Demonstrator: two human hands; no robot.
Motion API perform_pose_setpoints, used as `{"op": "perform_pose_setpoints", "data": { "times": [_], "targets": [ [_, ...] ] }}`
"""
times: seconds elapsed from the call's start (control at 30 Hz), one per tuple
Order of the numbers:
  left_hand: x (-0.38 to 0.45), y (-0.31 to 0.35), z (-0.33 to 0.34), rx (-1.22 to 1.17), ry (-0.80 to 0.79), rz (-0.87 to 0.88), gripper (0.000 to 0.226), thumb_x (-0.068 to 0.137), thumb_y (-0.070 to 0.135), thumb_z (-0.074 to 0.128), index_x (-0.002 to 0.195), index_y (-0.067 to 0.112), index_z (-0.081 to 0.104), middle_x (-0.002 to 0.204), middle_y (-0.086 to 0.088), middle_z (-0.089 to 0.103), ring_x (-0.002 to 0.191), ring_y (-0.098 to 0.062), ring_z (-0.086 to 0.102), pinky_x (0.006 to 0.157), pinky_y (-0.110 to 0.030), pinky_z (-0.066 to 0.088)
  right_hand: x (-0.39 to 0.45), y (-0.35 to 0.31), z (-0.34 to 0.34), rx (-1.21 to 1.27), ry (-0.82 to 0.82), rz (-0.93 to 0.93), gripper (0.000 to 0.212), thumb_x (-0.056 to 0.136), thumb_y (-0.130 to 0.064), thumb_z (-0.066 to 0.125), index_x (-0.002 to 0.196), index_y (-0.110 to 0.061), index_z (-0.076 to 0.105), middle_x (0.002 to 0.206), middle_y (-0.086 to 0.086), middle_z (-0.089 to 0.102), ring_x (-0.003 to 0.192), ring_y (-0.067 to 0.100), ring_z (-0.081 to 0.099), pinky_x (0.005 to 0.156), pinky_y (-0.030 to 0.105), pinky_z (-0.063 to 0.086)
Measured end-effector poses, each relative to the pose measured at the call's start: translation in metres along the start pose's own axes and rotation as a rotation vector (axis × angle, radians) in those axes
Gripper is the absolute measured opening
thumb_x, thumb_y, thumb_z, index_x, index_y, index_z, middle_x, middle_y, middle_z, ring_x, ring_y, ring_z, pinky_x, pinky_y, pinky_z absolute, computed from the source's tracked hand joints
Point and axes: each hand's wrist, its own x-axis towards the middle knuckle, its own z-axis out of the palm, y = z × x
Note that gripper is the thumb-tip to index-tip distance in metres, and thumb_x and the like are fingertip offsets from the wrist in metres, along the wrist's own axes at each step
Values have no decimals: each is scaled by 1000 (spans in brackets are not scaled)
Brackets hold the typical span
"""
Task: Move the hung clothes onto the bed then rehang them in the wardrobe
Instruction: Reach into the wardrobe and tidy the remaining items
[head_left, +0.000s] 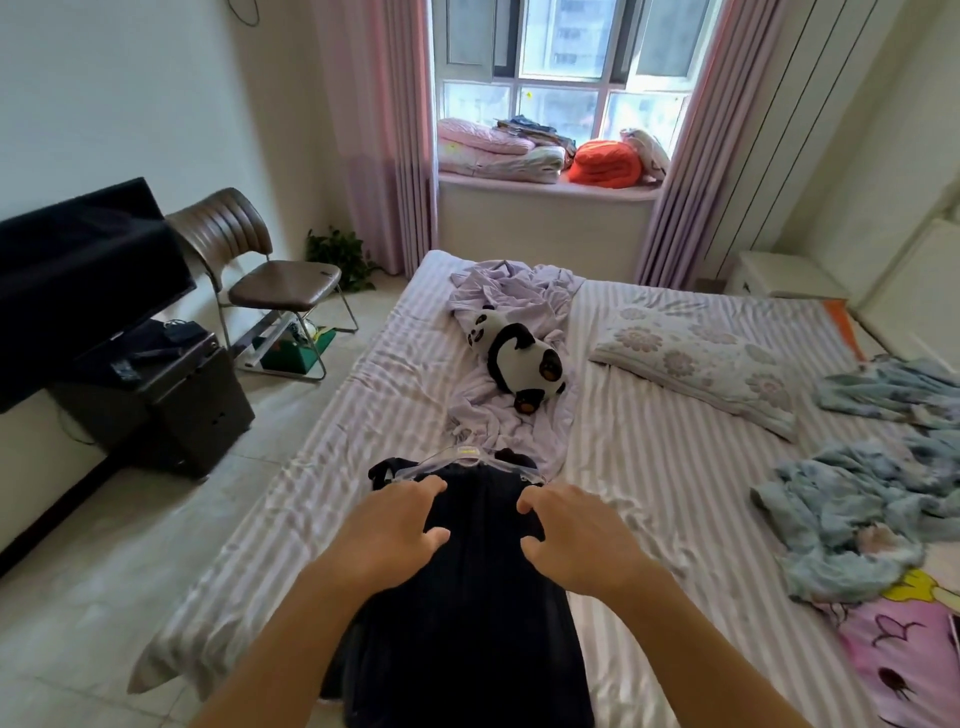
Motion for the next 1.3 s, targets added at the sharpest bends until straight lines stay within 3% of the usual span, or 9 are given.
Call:
{"op": "perform_pose_setpoints", "data": {
  "times": [0.47, 0.63, 0.83, 0.97, 1.3],
  "targets": [
    [173, -49, 17, 25, -39, -16, 51, 95, 35, 58, 142, 21, 45, 137, 1, 56, 127, -18, 51, 105, -40, 42, 154, 64, 25, 43, -53, 52, 41, 93, -32, 56, 133, -24, 52, 127, -6, 58, 119, 14, 52, 95, 29, 46],
    [227, -63, 33, 0, -29, -64, 36, 94, 32, 59, 130, 25, 55, 114, 5, 63, 106, -17, 59, 92, -37, 49, 206, 91, 43, 54, -79, 38, 42, 92, -29, 57, 134, -23, 51, 126, -4, 57, 115, 18, 54, 88, 30, 48],
    [288, -94, 53, -33, -46, -134, 33, 95, 31, 60, 127, 24, 58, 112, 4, 65, 99, -17, 60, 80, -31, 46, 267, 122, 75, 93, -108, 89, 39, 91, -25, 57, 130, -22, 53, 114, -3, 60, 104, 19, 57, 84, 31, 50],
    [333, -125, 80, -49, -76, -186, 30, 92, 34, 61, 122, 28, 61, 103, 7, 64, 89, -15, 61, 75, -33, 51, 310, 143, 108, 99, -111, 124, 31, 92, -27, 56, 123, -22, 54, 103, -4, 57, 92, 17, 55, 79, 31, 50],
    [421, -198, 175, -138, -209, -314, 42, 91, 30, 64, 131, 23, 55, 118, 1, 65, 105, -23, 62, 86, -39, 52, 402, 199, 217, 137, -174, 241, 33, 93, -29, 56, 126, -22, 54, 106, -1, 61, 98, 23, 57, 92, 41, 48]
  ]
}}
